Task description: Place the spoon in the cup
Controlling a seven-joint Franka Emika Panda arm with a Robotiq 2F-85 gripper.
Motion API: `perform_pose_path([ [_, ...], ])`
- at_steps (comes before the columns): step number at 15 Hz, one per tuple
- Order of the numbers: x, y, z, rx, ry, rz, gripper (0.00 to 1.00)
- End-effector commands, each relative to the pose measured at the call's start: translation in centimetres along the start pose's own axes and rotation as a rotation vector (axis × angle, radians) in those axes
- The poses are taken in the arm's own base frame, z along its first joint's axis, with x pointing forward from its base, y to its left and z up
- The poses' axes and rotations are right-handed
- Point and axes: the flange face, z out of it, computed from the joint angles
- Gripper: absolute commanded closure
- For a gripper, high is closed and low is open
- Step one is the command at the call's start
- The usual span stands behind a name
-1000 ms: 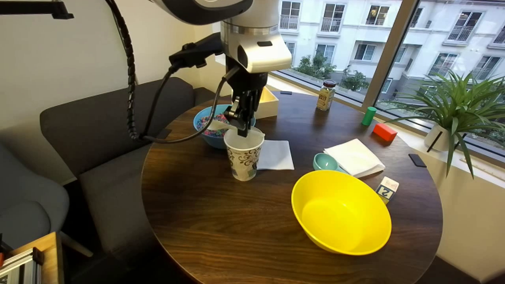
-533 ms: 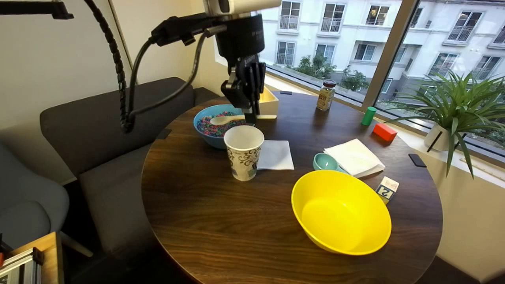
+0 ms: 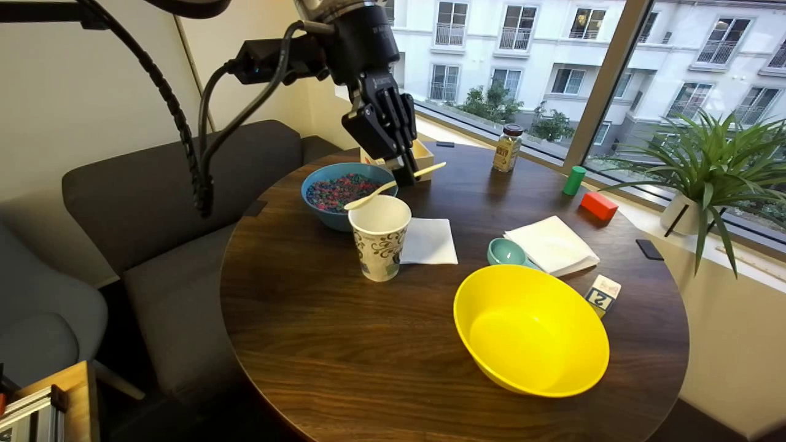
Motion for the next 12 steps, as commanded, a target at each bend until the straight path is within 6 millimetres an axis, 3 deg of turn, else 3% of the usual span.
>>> perform_pose_path([
  [1, -0.8, -1.3, 0.4, -0.012, 0.065, 0.002, 0.97],
  [12, -2.3, -4.6, 2.4, -0.032, 0.117, 0.016, 0.97],
])
